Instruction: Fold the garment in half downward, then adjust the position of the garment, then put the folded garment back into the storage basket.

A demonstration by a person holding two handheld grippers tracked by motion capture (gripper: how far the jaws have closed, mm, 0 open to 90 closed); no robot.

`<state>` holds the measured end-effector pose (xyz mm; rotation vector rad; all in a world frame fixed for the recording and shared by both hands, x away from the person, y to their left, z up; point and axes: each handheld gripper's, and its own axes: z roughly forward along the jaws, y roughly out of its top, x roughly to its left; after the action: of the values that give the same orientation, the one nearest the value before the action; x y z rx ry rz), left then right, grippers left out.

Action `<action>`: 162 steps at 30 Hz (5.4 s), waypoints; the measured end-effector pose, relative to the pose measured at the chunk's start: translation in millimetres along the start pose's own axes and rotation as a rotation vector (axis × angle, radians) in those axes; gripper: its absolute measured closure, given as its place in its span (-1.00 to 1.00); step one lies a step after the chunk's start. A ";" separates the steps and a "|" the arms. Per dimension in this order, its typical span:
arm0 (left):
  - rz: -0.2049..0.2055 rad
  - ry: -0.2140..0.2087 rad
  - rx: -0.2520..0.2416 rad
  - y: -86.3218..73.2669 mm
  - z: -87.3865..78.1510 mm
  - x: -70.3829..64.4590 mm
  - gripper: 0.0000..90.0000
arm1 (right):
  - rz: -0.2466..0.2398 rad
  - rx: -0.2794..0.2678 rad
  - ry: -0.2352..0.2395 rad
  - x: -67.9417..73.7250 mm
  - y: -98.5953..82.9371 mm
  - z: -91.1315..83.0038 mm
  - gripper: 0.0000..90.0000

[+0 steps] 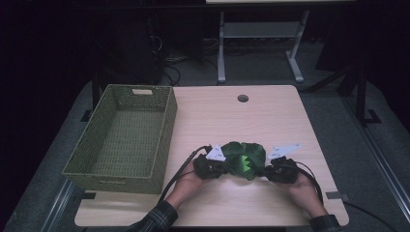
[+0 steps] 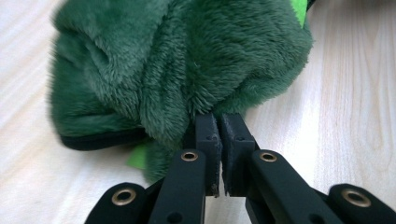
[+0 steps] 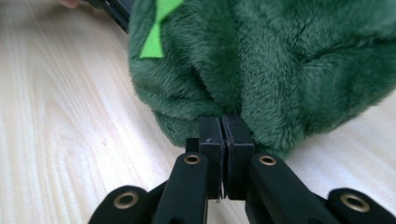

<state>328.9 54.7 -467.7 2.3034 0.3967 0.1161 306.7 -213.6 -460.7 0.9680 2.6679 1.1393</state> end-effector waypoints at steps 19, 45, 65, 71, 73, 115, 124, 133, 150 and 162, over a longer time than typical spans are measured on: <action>-0.035 -0.013 -0.091 6.4 -43.2 -11.5 0.43 | 0.003 -0.114 -0.002 15.9 -6.4 -40.0 0.38; -0.120 0.034 0.008 8.8 7.2 21.1 0.99 | 0.049 -0.013 -0.041 -16.5 8.1 6.6 1.00; -0.128 -0.004 -0.032 16.4 -27.8 3.9 0.96 | 0.044 -0.085 -0.083 -12.6 5.1 -37.6 1.00; -0.116 -0.042 -0.022 20.1 -27.0 -7.7 0.96 | 0.043 -0.112 -0.102 -28.9 17.7 -43.2 1.00; -0.108 -0.055 -0.019 21.7 -23.8 -11.6 0.96 | 0.049 -0.130 -0.103 -34.3 21.9 -43.8 1.00; -0.132 -0.035 0.039 14.4 7.0 5.2 0.95 | 0.069 -0.013 0.003 -70.8 50.0 20.5 1.00; -0.111 0.008 0.057 8.0 -4.2 19.1 0.95 | 0.044 0.011 0.016 -54.1 37.4 9.5 1.00; -0.103 0.044 0.065 3.6 -10.5 29.5 0.95 | 0.038 0.007 0.032 -38.9 25.5 5.6 1.00; -0.092 -0.015 0.046 13.9 -45.5 26.8 -0.09 | 0.172 -0.070 -0.213 -34.8 -26.2 -27.9 -0.39; -0.028 -0.028 0.029 35.4 -38.0 27.3 -0.62 | 0.166 -0.033 -0.338 -40.5 -33.5 -12.5 -0.94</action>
<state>355.8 66.7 -417.0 2.3246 0.4193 0.0645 317.7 -262.5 -480.9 1.2690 2.3314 0.9422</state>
